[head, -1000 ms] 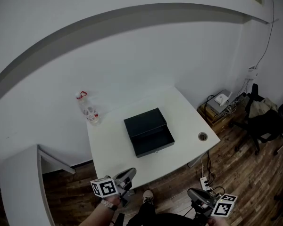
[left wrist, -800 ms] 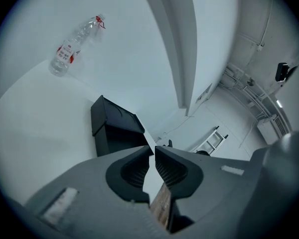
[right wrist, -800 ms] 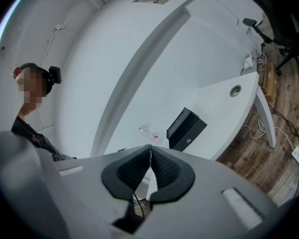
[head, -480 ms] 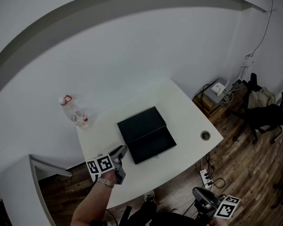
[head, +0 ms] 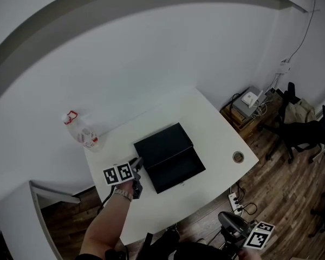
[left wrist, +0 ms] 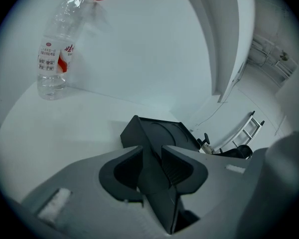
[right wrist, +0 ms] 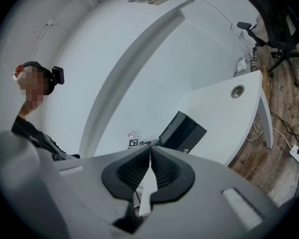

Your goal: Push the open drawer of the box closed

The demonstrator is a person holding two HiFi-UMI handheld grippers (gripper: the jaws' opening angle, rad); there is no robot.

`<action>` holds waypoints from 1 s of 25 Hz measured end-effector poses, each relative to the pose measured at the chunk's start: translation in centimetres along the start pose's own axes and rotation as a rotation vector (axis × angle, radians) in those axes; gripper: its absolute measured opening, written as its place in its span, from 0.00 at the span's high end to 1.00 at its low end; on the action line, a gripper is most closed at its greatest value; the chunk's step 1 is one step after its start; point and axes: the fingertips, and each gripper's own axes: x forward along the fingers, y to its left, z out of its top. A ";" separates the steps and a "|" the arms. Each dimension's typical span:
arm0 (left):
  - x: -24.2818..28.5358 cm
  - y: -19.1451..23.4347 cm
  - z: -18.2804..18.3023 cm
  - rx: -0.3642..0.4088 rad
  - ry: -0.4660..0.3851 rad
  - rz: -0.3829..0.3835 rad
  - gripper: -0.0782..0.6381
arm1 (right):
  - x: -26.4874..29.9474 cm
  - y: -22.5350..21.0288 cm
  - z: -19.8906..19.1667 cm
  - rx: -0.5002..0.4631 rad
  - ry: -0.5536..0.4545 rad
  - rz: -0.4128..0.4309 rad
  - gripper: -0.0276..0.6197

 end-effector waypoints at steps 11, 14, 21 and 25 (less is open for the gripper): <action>1.6 0.2 0.3 -0.043 0.023 -0.023 0.71 | 4.0 0.2 0.1 -0.003 0.054 0.036 0.94; 1.7 0.1 0.2 -0.044 0.027 -0.029 0.71 | 5.3 0.2 -0.1 -0.008 0.077 0.042 0.93; 1.6 0.9 0.6 -0.090 0.010 -0.033 0.71 | 10.0 -2.7 -1.7 -0.077 0.190 -0.025 0.88; 1.7 0.4 0.4 -0.092 -0.005 -0.038 0.71 | 12.7 -6.7 -3.5 -0.204 0.307 -0.162 0.82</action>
